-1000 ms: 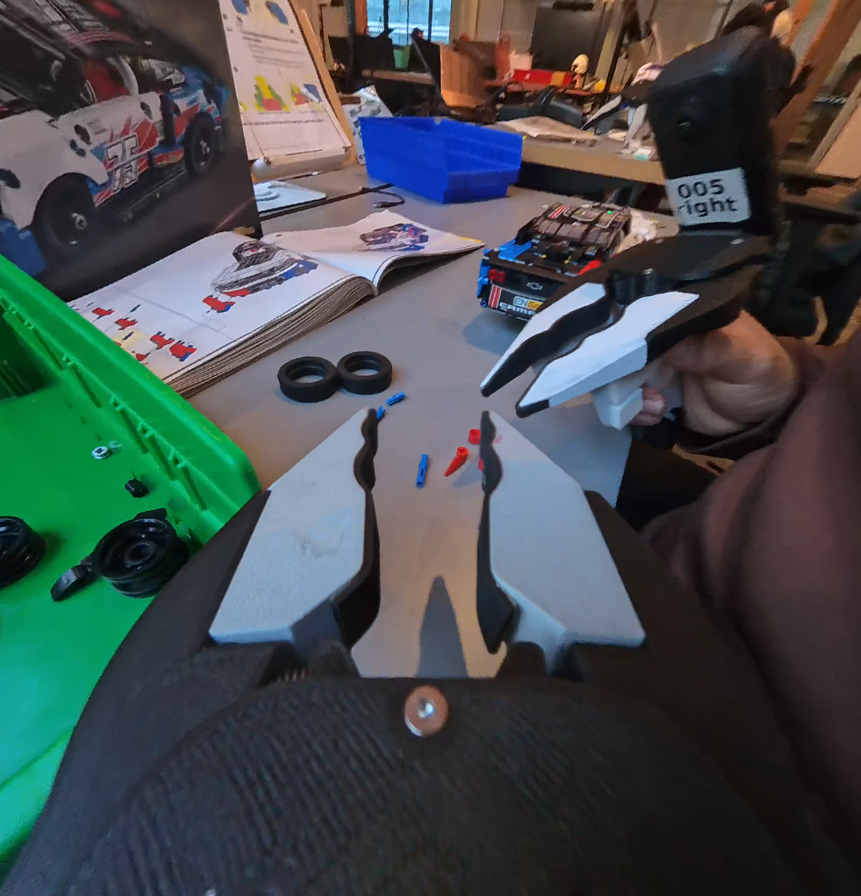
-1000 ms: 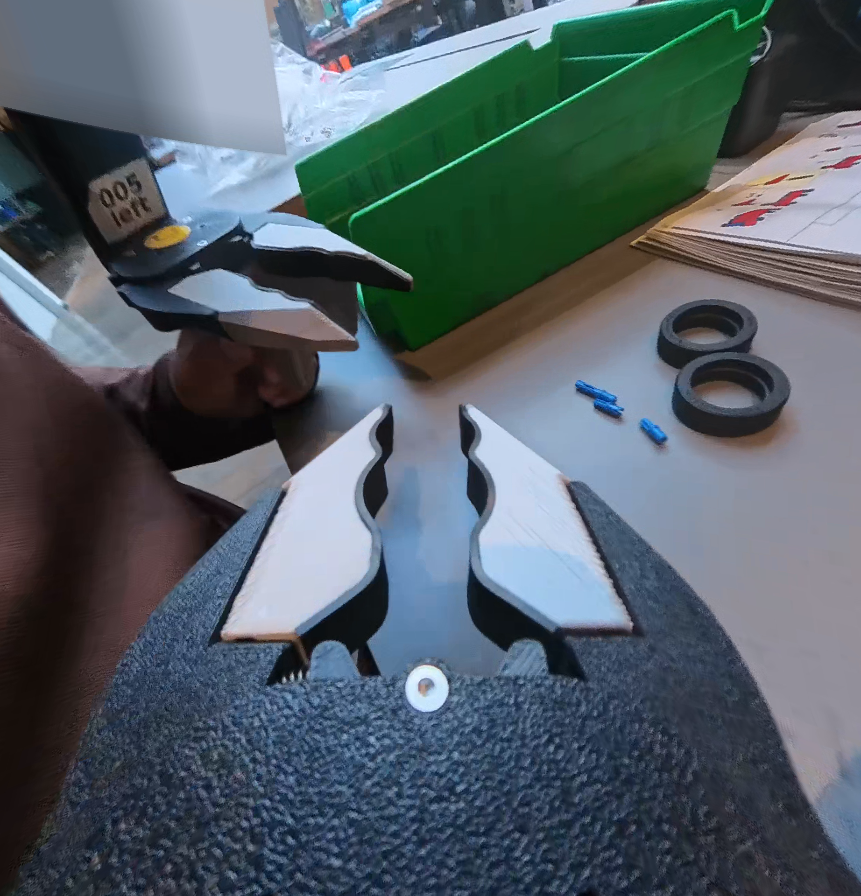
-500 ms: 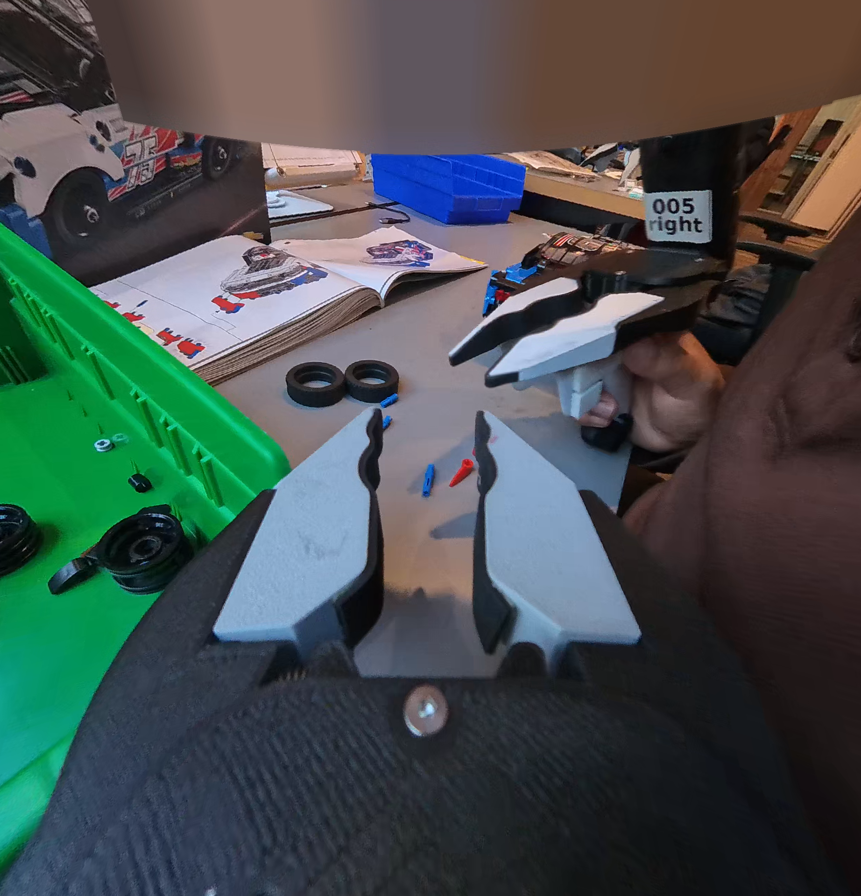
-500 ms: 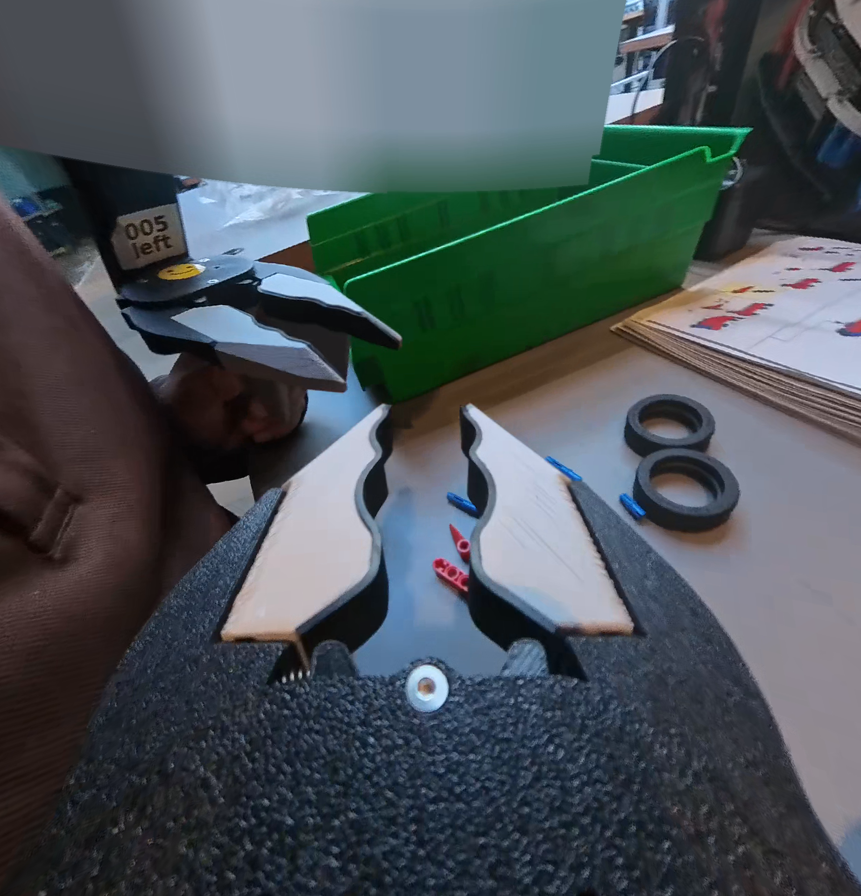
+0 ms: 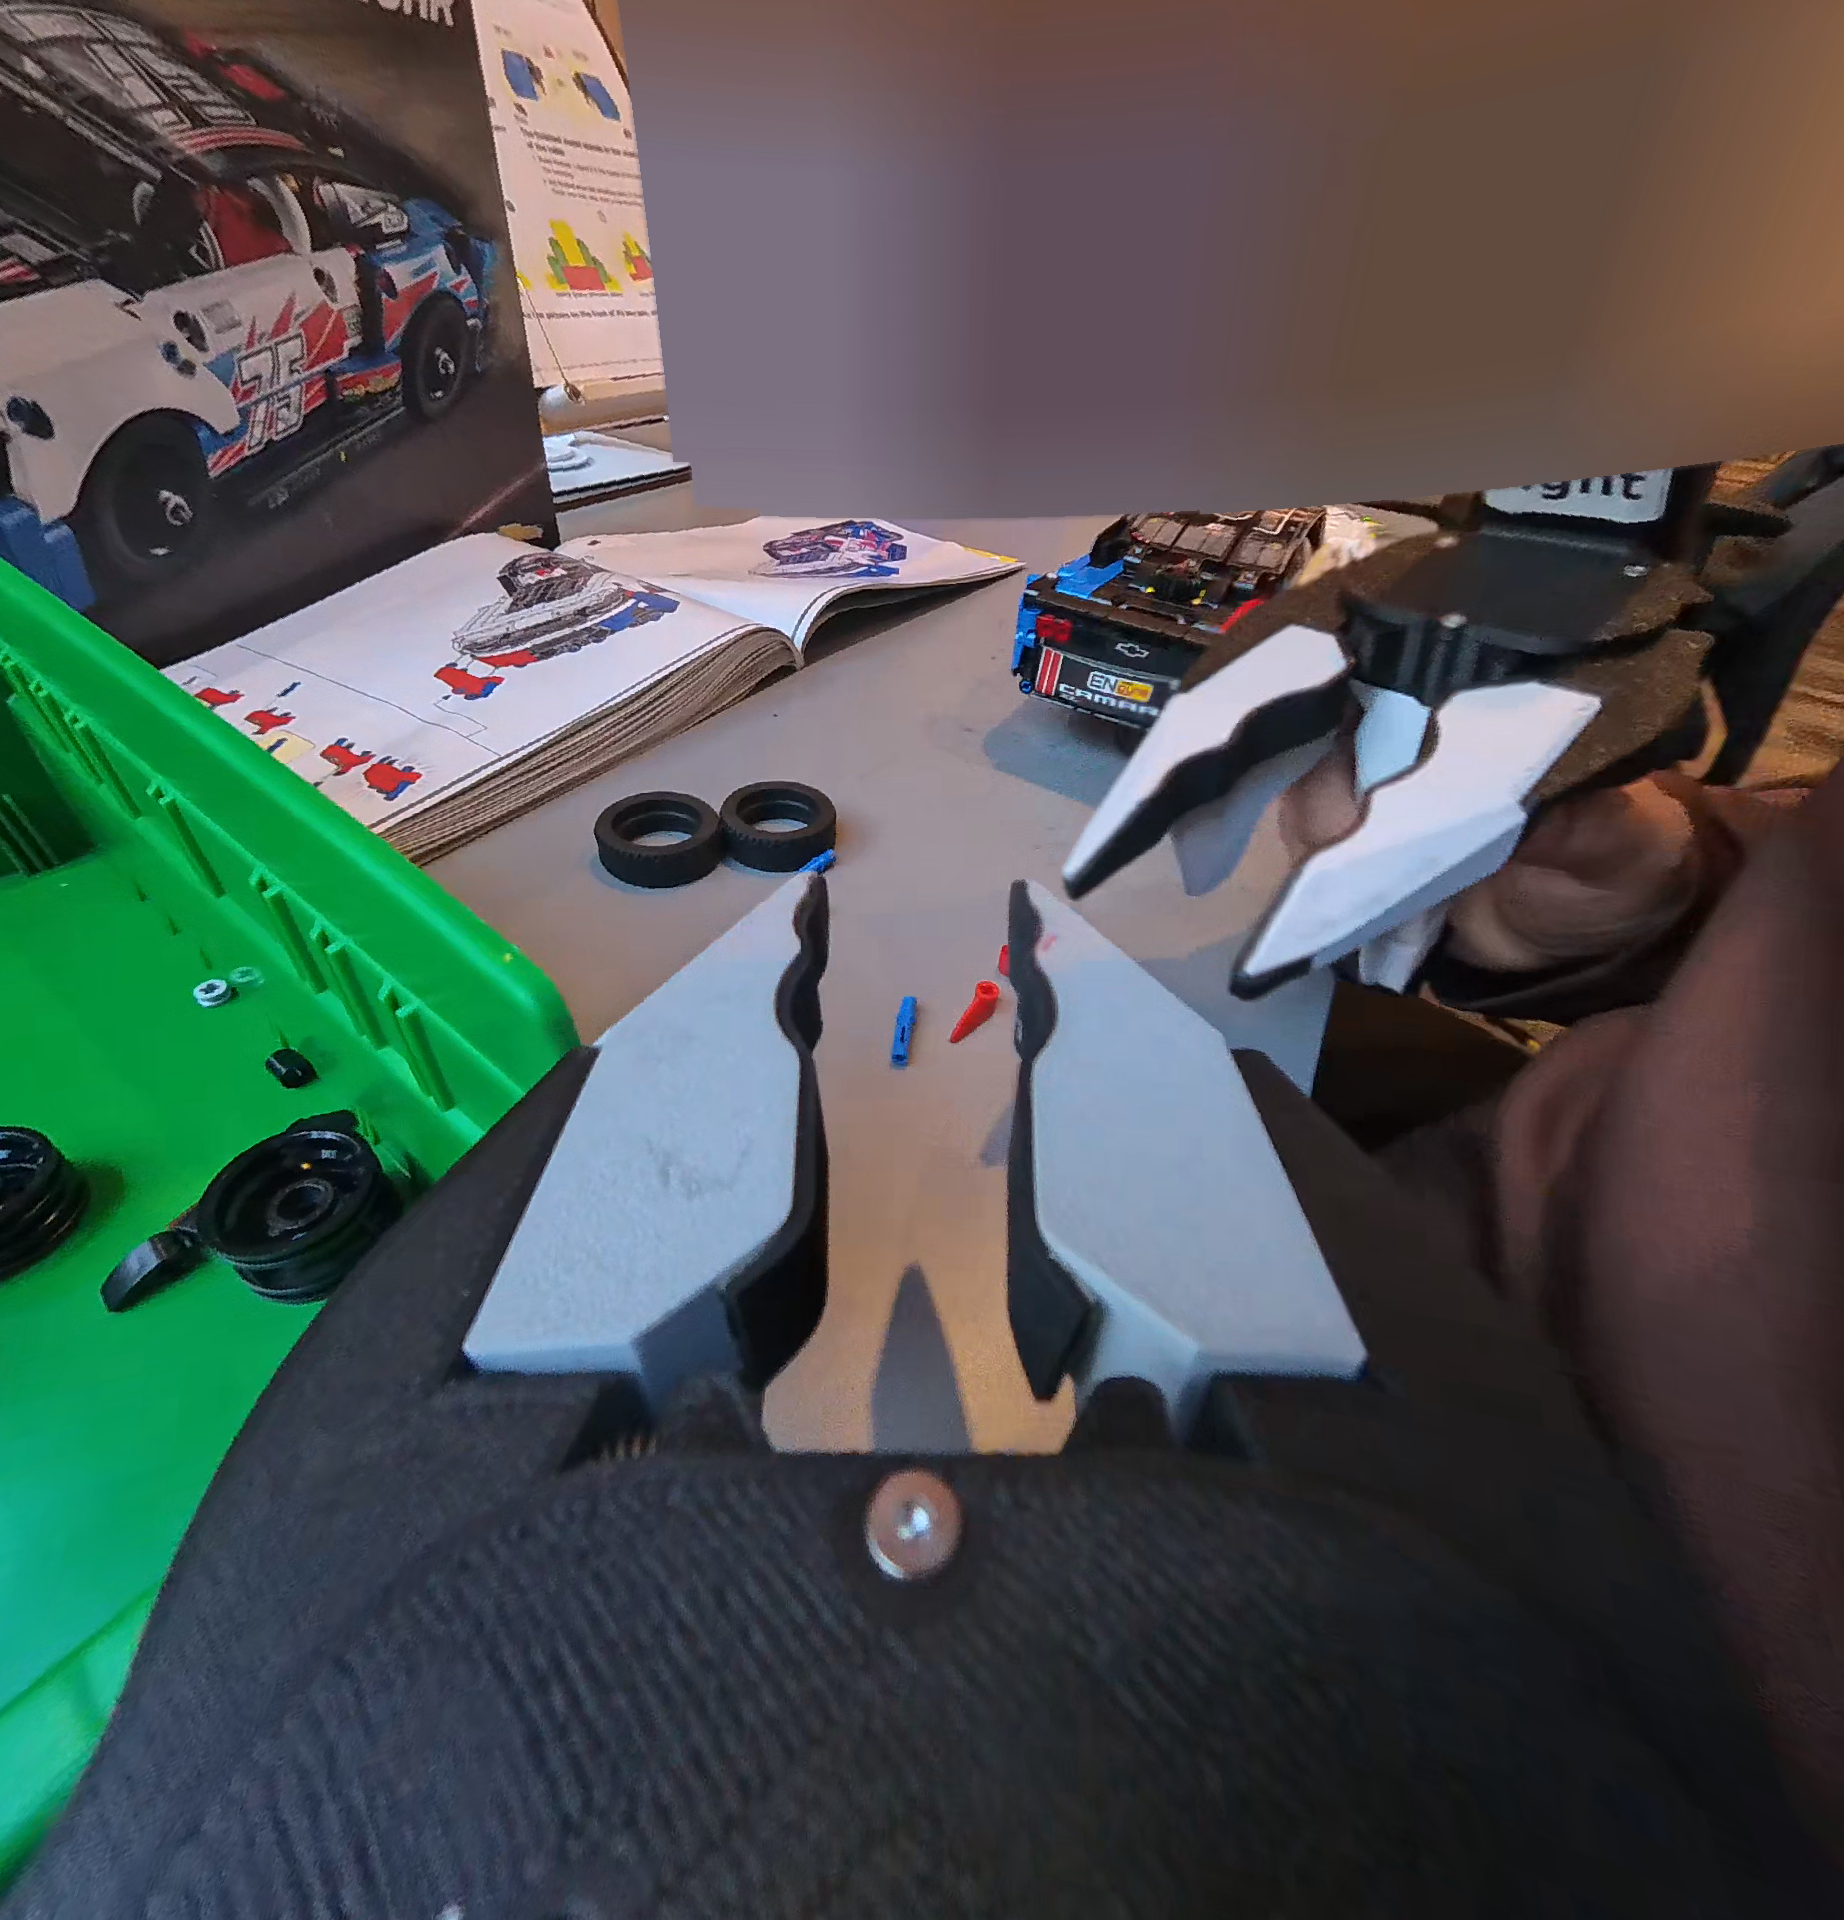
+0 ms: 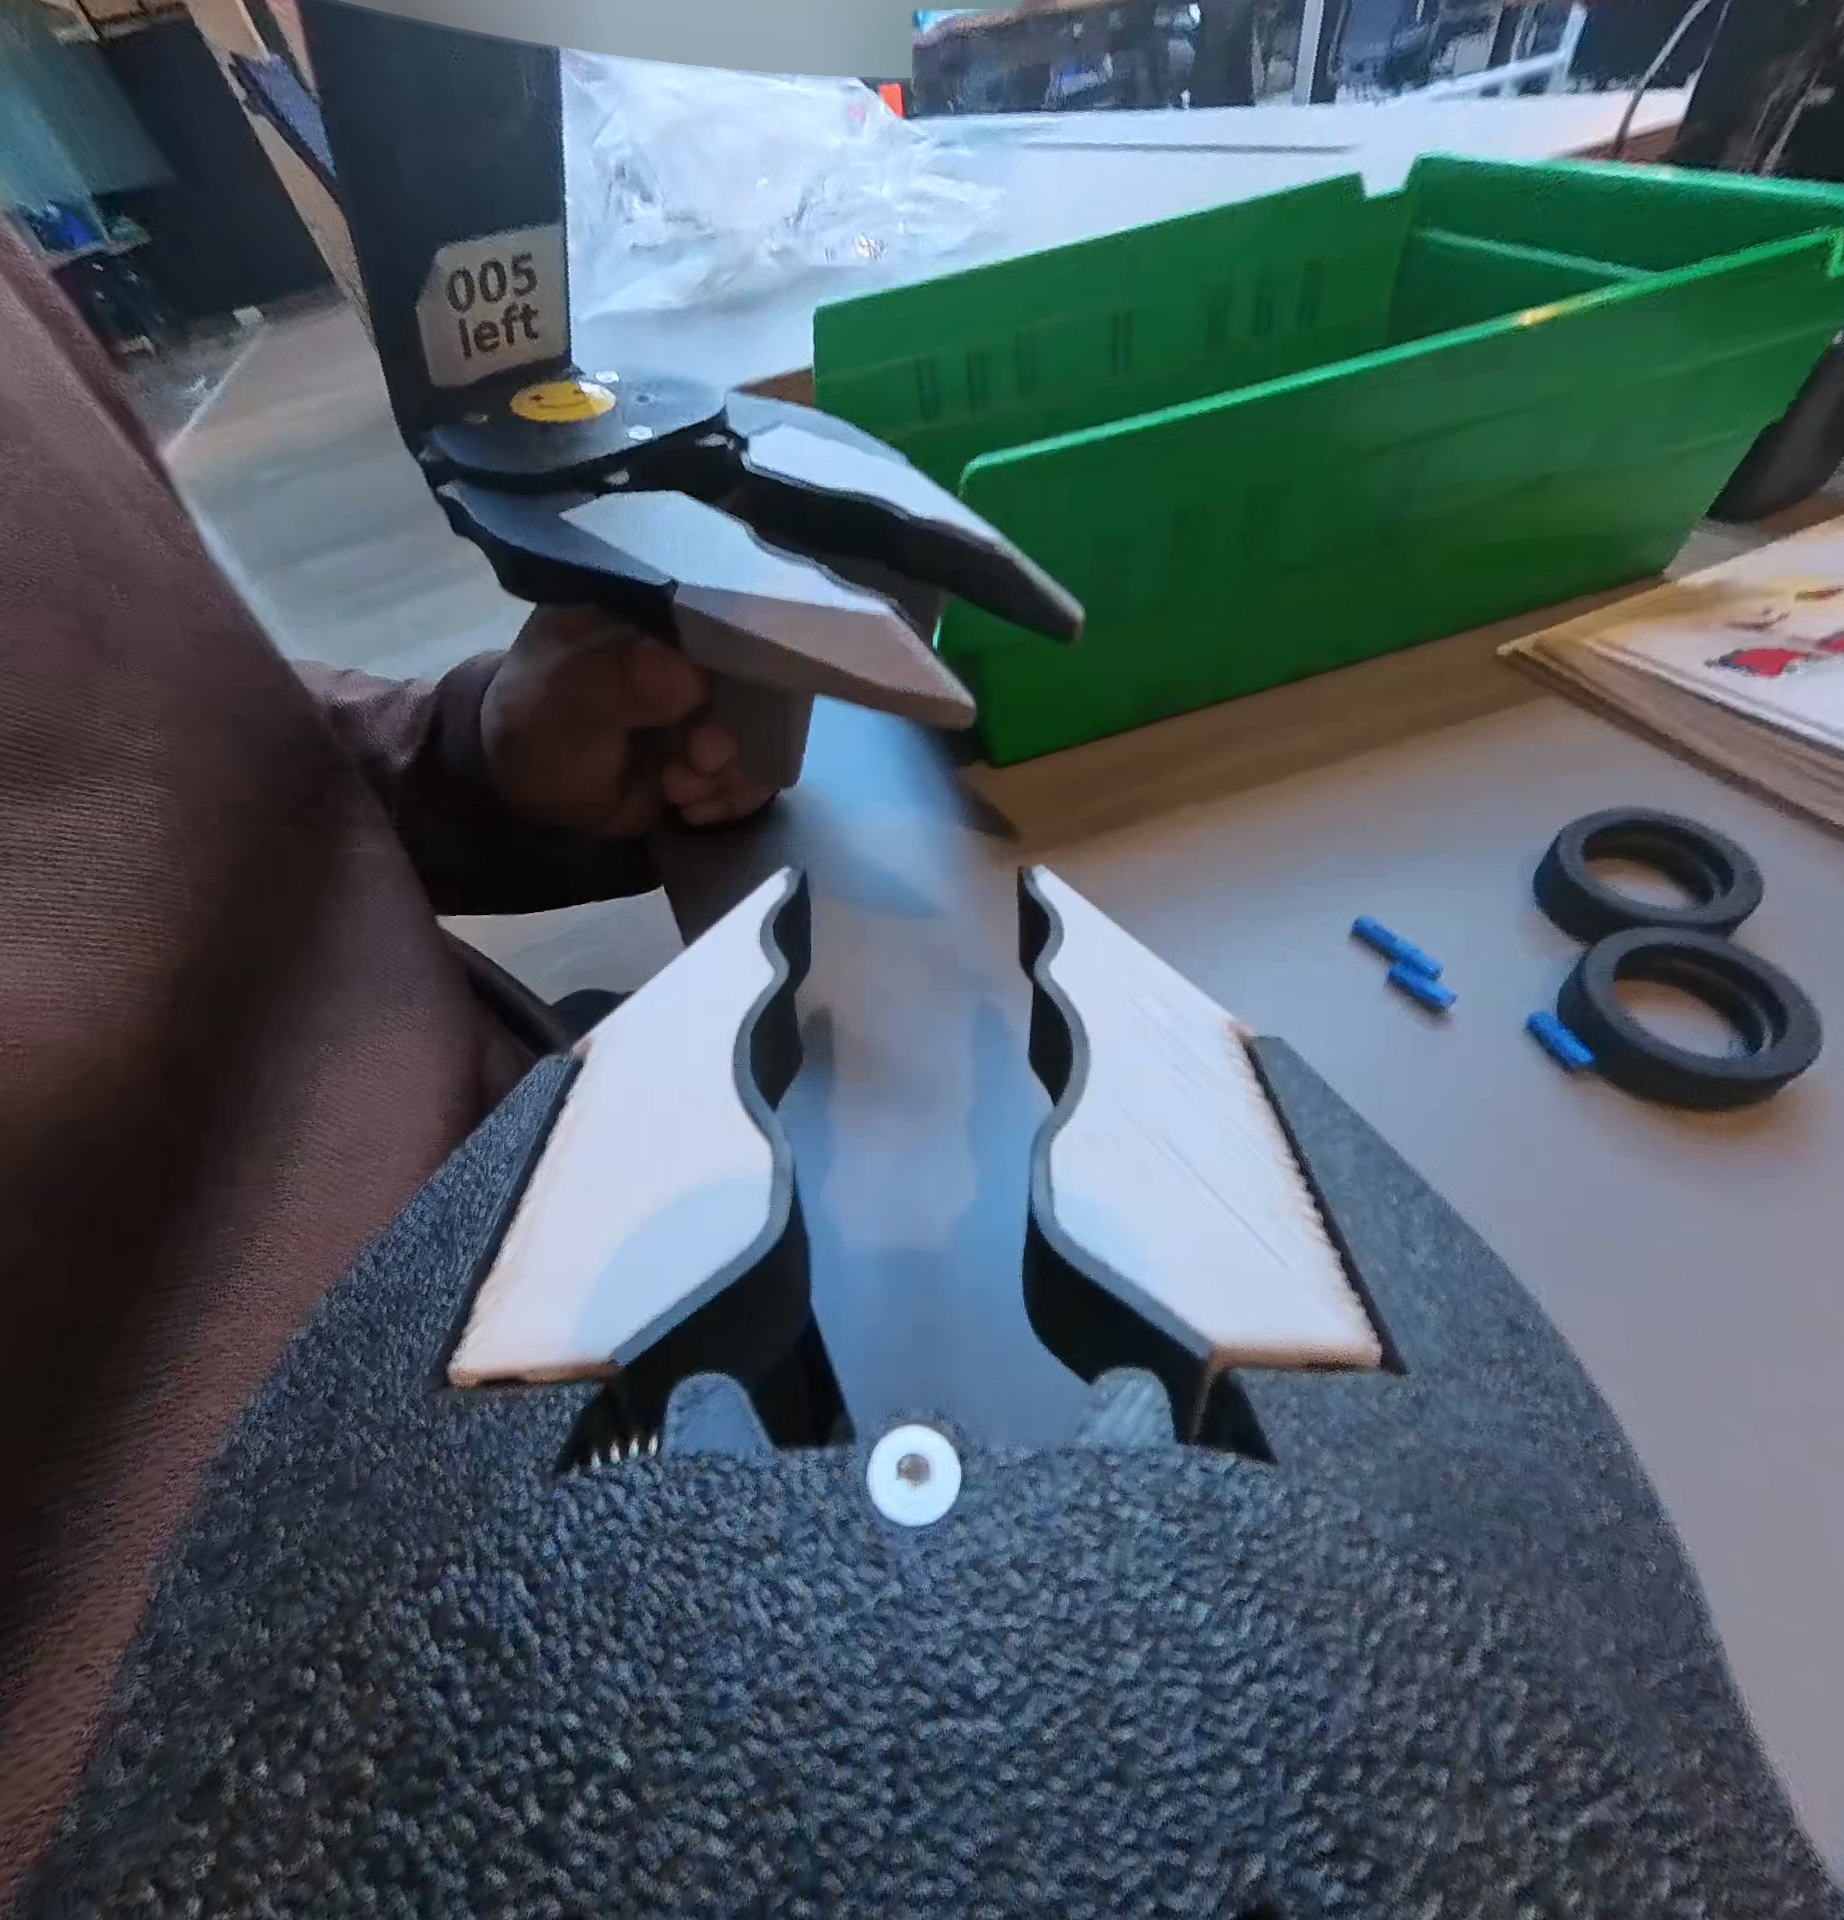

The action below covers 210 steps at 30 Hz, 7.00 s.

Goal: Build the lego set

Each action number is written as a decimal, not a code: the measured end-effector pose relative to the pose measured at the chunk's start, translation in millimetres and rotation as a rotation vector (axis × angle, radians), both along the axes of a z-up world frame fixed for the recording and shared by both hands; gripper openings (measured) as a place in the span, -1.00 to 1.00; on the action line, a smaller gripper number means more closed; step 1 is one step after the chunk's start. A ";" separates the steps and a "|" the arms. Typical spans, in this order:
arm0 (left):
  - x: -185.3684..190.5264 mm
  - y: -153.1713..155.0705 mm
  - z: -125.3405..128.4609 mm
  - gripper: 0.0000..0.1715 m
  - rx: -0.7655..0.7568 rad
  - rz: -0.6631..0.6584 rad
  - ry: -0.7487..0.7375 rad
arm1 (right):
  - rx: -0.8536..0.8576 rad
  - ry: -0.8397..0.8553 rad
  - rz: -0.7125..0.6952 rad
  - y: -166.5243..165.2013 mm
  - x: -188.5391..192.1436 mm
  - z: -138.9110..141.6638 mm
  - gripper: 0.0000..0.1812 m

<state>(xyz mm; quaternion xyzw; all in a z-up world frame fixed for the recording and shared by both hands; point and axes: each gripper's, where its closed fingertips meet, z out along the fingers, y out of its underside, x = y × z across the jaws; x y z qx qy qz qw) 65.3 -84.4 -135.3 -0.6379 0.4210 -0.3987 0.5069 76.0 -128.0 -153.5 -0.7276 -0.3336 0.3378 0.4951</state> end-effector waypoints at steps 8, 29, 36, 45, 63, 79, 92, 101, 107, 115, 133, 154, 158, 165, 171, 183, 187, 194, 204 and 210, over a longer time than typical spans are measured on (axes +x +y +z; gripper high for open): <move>-1.2 -3.9 4.1 -0.63 0.034 -0.007 -0.018 | -0.059 -0.068 -0.019 -27.7 2.5 -20.0 -0.57; -1.6 3.6 0.0 -0.63 0.031 0.049 0.015 | -0.010 -0.105 0.053 -60.6 7.1 -38.5 -0.63; -1.3 3.4 -0.5 -0.63 0.023 0.043 0.016 | -0.017 -0.110 0.065 -60.3 3.7 -41.9 -0.63; -1.7 3.2 0.3 -0.63 0.025 0.043 0.011 | -0.004 -0.119 0.124 -64.7 8.2 -34.3 -0.63; -6.1 13.6 0.6 -0.61 0.018 0.110 0.006 | -0.106 -0.078 0.360 -43.7 6.5 -15.4 -0.54; -4.4 6.3 3.8 -0.58 0.039 0.066 -0.011 | -0.026 -0.182 -0.044 30.5 31.9 -22.0 -0.64; -58.5 35.6 44.0 -0.52 0.130 0.272 0.093 | -0.086 -0.218 -0.085 52.0 35.3 -33.6 -0.69; -40.6 19.0 -15.7 -0.12 -0.171 0.079 0.319 | -0.070 -0.191 -0.069 52.2 32.8 -28.7 -0.69; -30.6 11.9 1.7 -0.40 -0.127 0.024 0.263 | -0.024 -0.174 -0.065 48.6 32.8 -22.3 -0.69; -100.8 84.0 28.5 -0.41 -0.098 0.407 0.392 | 0.001 -0.159 -0.064 47.3 33.2 -18.3 -0.69; -166.7 187.3 -20.9 -0.68 -0.250 0.215 1.212 | 0.035 -0.203 -0.048 43.5 29.3 -21.2 -0.69; -191.9 217.5 -84.5 -0.94 -0.156 -0.189 1.930 | 0.054 -0.178 -0.013 35.4 28.7 -16.6 -0.69; -181.8 219.4 -71.2 -0.95 -0.074 -0.186 1.820 | 0.062 -0.180 -0.008 33.9 28.2 -16.2 -0.69; -134.6 179.2 -26.8 -0.95 0.189 -0.308 1.417 | 0.076 -0.188 0.006 31.4 26.5 -16.3 -0.69; -103.8 145.3 6.9 -0.94 0.262 -0.328 1.229 | 0.102 -0.193 0.012 29.0 25.5 -14.7 -0.69; 45.8 50.4 -13.0 -0.95 0.079 -0.364 1.039 | 0.171 -0.163 0.028 -1.3 26.0 -3.7 -0.82; 60.8 39.5 -46.2 -0.94 0.107 -0.470 1.174 | 0.180 -0.203 0.027 -5.1 28.1 -8.6 -0.82; 60.5 40.3 -70.0 -0.94 0.124 -0.526 1.306 | 0.178 -0.227 0.041 -6.7 28.5 -12.7 -0.82; 76.5 36.3 -84.9 -0.94 0.269 -0.658 1.485 | 0.183 -0.234 0.037 -7.7 28.5 -13.3 -0.82; 78.3 36.1 -92.6 -0.87 0.285 -0.701 1.504 | 0.195 -0.263 0.042 -10.8 26.5 -17.3 -0.82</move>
